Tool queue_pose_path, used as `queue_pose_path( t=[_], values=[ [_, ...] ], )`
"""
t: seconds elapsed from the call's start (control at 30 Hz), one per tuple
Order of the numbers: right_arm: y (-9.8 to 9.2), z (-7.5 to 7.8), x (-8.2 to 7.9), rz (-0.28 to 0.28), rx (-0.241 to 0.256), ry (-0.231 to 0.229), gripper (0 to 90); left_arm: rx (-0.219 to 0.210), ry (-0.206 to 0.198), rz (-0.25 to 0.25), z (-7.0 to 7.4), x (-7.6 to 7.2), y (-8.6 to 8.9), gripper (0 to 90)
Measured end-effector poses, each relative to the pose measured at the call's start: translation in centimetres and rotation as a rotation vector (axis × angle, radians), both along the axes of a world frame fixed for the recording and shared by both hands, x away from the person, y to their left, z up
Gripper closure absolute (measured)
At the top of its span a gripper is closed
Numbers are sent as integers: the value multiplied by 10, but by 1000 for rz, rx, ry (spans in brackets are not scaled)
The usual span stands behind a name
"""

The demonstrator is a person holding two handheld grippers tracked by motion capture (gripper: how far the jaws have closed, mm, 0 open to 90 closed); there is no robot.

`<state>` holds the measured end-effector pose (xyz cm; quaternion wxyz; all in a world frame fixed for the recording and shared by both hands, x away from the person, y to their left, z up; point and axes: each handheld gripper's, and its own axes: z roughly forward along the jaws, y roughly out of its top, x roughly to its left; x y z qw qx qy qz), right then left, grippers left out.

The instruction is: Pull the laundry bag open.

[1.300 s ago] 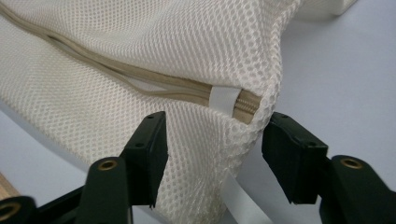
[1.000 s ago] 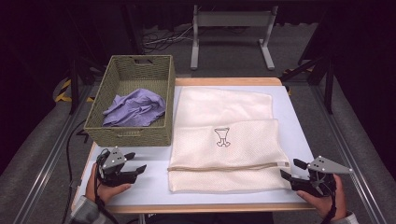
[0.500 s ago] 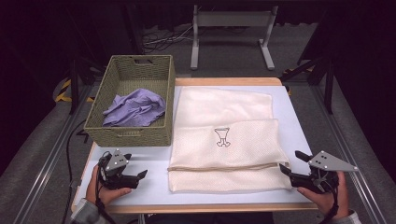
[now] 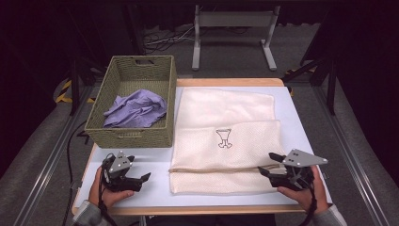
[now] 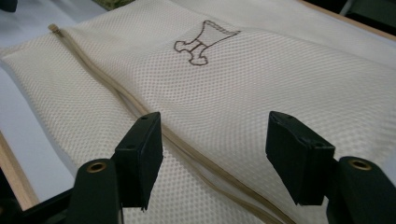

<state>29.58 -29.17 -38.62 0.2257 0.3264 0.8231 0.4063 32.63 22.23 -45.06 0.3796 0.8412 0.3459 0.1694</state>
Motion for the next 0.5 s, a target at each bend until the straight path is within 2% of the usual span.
queue_pose_path(
  t=[0.17,0.27,0.33,0.5],
  values=[
    [27,-11,12,63,-28,40,372,-6,-3,1,0,0,1,127],
    [38,-16,17,80,-45,58,369,-8,-10,-1,0,-1,1,122],
    [45,-20,21,106,-50,74,399,-12,-12,5,1,-1,1,115],
    [60,-26,27,139,-81,90,390,-8,-25,8,2,-1,1,95]
  ],
)
